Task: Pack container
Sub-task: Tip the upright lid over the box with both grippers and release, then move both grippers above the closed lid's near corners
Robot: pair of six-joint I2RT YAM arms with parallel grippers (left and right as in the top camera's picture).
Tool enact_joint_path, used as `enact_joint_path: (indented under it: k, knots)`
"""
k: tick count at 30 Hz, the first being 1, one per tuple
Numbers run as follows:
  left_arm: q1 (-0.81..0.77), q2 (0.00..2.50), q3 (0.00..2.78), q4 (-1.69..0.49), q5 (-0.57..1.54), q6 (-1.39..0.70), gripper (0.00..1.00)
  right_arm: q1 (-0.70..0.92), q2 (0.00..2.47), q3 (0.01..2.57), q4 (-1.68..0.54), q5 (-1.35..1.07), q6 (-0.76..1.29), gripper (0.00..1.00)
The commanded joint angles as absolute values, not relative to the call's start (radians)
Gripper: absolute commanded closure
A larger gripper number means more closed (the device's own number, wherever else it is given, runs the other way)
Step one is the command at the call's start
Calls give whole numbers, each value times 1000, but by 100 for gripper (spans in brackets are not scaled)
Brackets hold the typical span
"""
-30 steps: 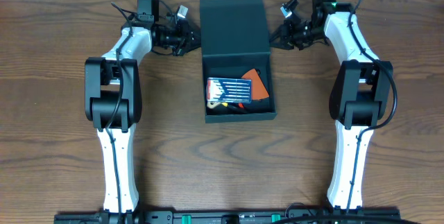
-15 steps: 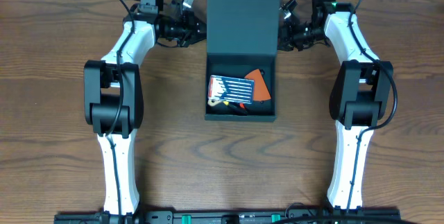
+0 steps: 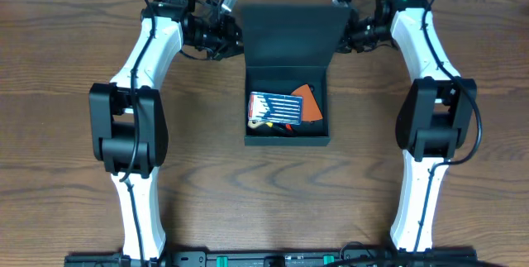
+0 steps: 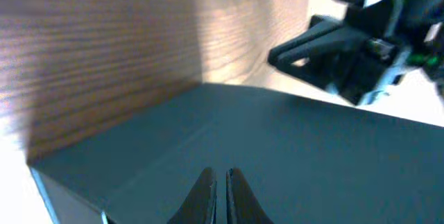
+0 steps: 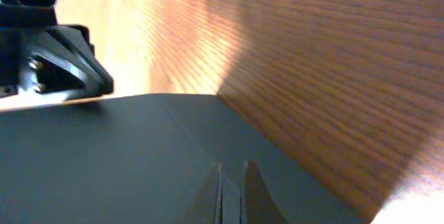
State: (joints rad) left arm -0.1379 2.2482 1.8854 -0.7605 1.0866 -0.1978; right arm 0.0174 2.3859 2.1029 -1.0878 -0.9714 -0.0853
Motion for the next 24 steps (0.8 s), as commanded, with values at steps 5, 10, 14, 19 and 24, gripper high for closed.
enact_joint_path:
  k: [5,10,14,19,24]
  knots:
    - [-150,2141,1909,-855,1030,-71,95,27,2311,2128,-1148,-906,-121,99]
    - [-150,2112,1909,-968,1023,-33,95,28,2280,2128,-1238,-811,-144,99]
    - [-150,2101,1909,-1110,883,60,95,44,2243,2128,-1342,-646,-155,99]
    - [-150,2084,1909,-1187,775,110,94,82,2178,2128,-1411,-482,-141,99]
    - [-150,2034,1909,-1261,495,112,94,134,2107,2128,-1448,-295,-38,99]
